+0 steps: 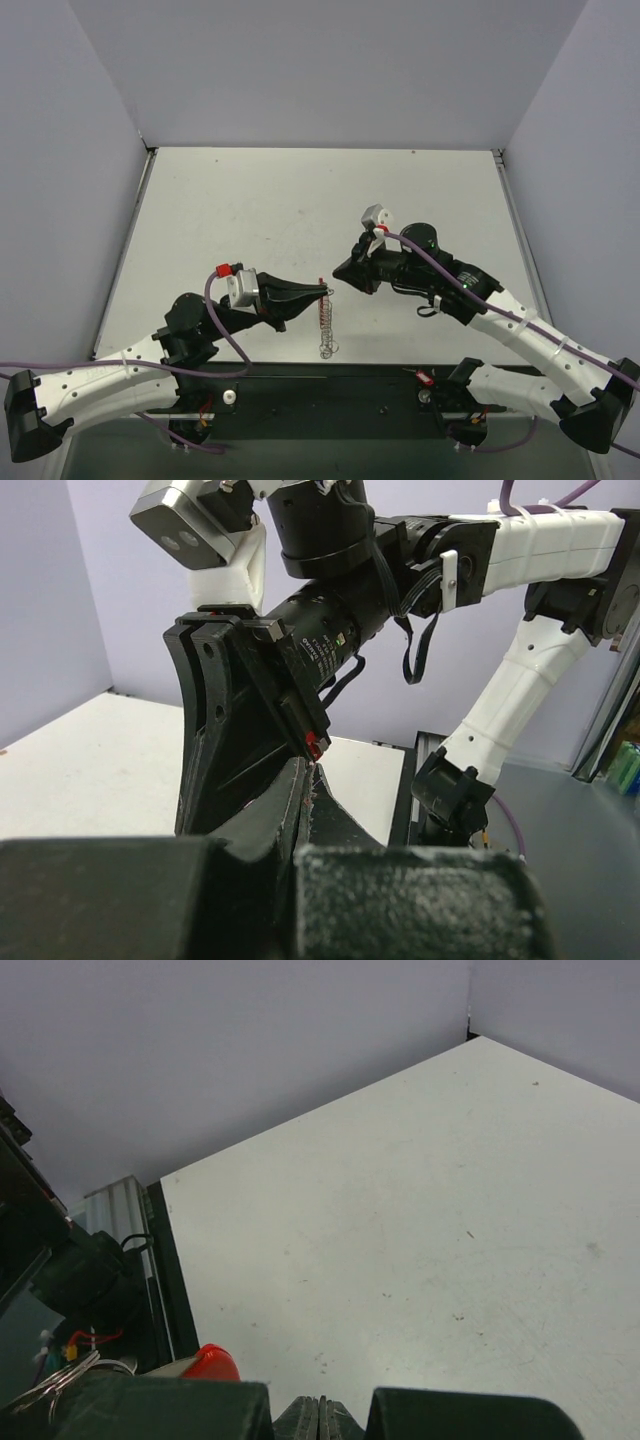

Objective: Put the keys on the keyring

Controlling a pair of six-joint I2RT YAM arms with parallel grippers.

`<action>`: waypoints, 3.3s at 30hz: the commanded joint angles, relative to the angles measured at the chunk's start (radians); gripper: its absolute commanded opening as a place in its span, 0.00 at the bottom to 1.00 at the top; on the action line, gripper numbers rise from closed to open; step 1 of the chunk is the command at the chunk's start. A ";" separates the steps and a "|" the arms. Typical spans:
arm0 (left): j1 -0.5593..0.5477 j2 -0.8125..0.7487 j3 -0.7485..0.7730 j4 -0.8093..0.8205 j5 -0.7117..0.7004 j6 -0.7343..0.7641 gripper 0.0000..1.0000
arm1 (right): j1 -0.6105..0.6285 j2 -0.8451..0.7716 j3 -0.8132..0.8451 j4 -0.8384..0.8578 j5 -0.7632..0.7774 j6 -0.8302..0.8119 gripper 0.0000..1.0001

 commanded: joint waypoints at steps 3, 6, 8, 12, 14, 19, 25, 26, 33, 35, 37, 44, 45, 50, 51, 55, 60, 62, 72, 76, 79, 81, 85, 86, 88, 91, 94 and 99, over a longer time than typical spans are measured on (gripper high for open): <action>-0.005 -0.024 0.011 -0.011 -0.097 0.006 0.00 | -0.007 -0.005 0.002 -0.040 0.194 0.030 0.00; -0.005 -0.024 0.005 -0.051 -0.154 0.018 0.00 | -0.062 -0.017 -0.014 -0.104 0.234 0.081 0.03; -0.005 -0.019 0.003 -0.067 -0.167 0.026 0.00 | -0.134 -0.031 -0.027 -0.138 0.241 0.121 0.20; -0.005 -0.002 -0.003 -0.084 -0.187 0.029 0.00 | -0.225 -0.063 -0.060 -0.285 0.268 0.221 0.48; -0.003 0.007 -0.003 -0.097 -0.187 0.035 0.00 | -0.230 -0.057 -0.043 -0.361 0.337 0.256 0.57; -0.003 0.024 0.014 -0.171 -0.248 0.038 0.00 | -0.227 0.013 0.025 -0.644 0.409 0.433 0.62; 0.003 0.012 0.014 -0.277 -0.312 0.003 0.00 | -0.092 0.069 0.014 -0.922 0.472 0.670 0.66; 0.003 0.007 0.012 -0.297 -0.319 -0.002 0.00 | -0.072 0.085 0.002 -0.977 0.477 0.725 0.66; 0.012 -0.074 -0.001 -0.354 -0.337 -0.019 0.00 | 0.032 0.175 -0.076 -1.087 0.483 0.885 0.57; 0.014 -0.090 -0.008 -0.357 -0.336 -0.020 0.00 | 0.045 0.178 -0.099 -1.073 0.483 0.905 0.52; 0.014 -0.093 -0.004 -0.363 -0.331 -0.019 0.00 | 0.072 0.193 -0.132 -1.054 0.494 0.937 0.51; 0.014 -0.123 -0.018 -0.352 -0.276 -0.032 0.00 | 0.146 0.283 -0.213 -0.970 0.487 1.006 0.51; 0.015 -0.131 -0.023 -0.346 -0.270 -0.036 0.00 | 0.149 0.293 -0.218 -0.962 0.485 1.008 0.50; 0.015 -0.165 -0.035 -0.343 -0.259 -0.042 0.00 | 0.154 0.365 -0.251 -0.900 0.497 1.012 0.46; 0.015 -0.168 -0.038 -0.343 -0.257 -0.042 0.00 | 0.155 0.395 -0.251 -0.893 0.507 1.009 0.45; 0.015 -0.186 -0.041 -0.349 -0.256 -0.040 0.00 | 0.154 0.464 -0.253 -0.853 0.503 0.997 0.41; 0.014 -0.209 -0.044 -0.364 -0.256 -0.033 0.00 | 0.148 0.472 -0.314 -0.803 0.485 1.014 0.35; 0.015 -0.211 -0.044 -0.371 -0.260 -0.029 0.00 | 0.146 0.442 -0.339 -0.778 0.478 1.024 0.34; 0.015 -0.189 -0.035 -0.360 -0.231 -0.036 0.00 | 0.137 0.383 -0.374 -0.752 0.503 1.043 0.34; 0.014 -0.177 -0.031 -0.349 -0.227 -0.039 0.00 | 0.140 0.371 -0.353 -0.764 0.509 1.029 0.34; 0.015 -0.163 -0.029 -0.343 -0.216 -0.040 0.00 | 0.146 0.351 -0.311 -0.790 0.527 1.020 0.35; 0.015 -0.154 -0.031 -0.341 -0.214 -0.040 0.00 | 0.149 0.343 -0.270 -0.810 0.544 1.015 0.36; 0.014 -0.146 -0.032 -0.343 -0.219 -0.037 0.00 | 0.155 0.334 -0.216 -0.875 0.589 1.015 0.41; 0.015 -0.146 -0.032 -0.343 -0.219 -0.036 0.00 | 0.154 0.331 -0.215 -0.881 0.590 1.018 0.43; 0.014 -0.148 -0.032 -0.348 -0.222 -0.029 0.00 | 0.151 0.333 -0.225 -0.892 0.587 1.032 0.49; 0.015 -0.149 -0.034 -0.351 -0.220 -0.022 0.00 | 0.148 0.330 -0.248 -0.910 0.572 1.052 0.51; 0.015 -0.149 -0.035 -0.349 -0.216 -0.019 0.00 | 0.134 0.307 -0.265 -0.947 0.580 1.074 0.51; 0.015 -0.157 -0.041 -0.346 -0.217 -0.019 0.00 | 0.091 0.273 -0.308 -0.972 0.566 1.077 0.45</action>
